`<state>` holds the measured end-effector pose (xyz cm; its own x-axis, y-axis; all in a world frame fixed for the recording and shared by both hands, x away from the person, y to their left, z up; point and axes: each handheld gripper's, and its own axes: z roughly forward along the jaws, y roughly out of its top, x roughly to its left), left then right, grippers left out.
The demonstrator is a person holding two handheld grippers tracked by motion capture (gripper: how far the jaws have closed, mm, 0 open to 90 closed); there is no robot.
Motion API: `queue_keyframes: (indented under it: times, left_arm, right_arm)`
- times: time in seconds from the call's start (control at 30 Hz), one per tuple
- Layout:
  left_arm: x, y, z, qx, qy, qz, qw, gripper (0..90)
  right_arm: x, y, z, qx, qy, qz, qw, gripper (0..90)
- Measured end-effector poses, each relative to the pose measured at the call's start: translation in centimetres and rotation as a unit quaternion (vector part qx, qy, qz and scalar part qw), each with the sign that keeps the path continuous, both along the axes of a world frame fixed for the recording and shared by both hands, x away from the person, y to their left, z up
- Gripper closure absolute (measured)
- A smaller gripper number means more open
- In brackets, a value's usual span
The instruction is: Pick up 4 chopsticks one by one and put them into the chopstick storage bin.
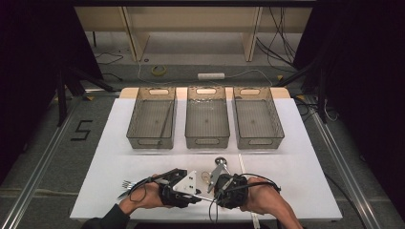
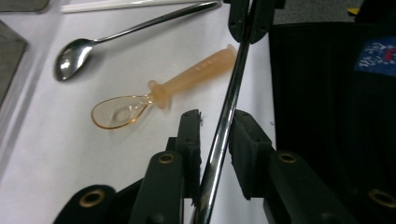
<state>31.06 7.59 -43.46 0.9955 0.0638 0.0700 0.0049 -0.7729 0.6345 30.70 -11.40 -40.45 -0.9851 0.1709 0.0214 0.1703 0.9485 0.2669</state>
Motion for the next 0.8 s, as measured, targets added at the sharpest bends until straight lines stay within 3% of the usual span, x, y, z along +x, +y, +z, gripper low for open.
queue_keyframes:
  times: [0.17,0.27,0.33,0.47,0.6,0.8]
  left_arm:
    - [-0.3,-0.1,0.0,0.001,0.01,-0.03,0.9995,79.7]
    - [-0.4,0.0,0.0,-0.001,0.014,-0.035,0.9993,82.8]
    - [-0.2,0.3,0.0,0.004,0.012,-0.034,0.9993,83.0]
    - [0.3,0.7,0.0,-0.004,0.008,-0.007,0.9999,83.1]
    - [0.8,1.1,0.2,-0.009,0.003,0.027,0.9996,83.1]
    - [1.3,1.8,0.5,-0.021,0.0,0.08,0.9966,83.1]
  right_arm:
    - [-0.1,-0.4,0.1,0.008,0.001,0.026,0.9996,85.8]
    - [0.3,-0.9,0.2,0.016,0.012,0.014,0.9997,81.8]
    - [0.7,-1.4,0.5,0.023,0.012,-0.004,0.9997,72.4]
    - [1.1,-2.6,1.9,0.063,0.002,-0.043,0.9971,61.7]
    - [1.4,-3.3,2.8,0.097,-0.003,-0.098,0.9904,53.1]
    - [1.4,-4.1,3.4,0.134,-0.025,-0.14,0.9807,41.1]
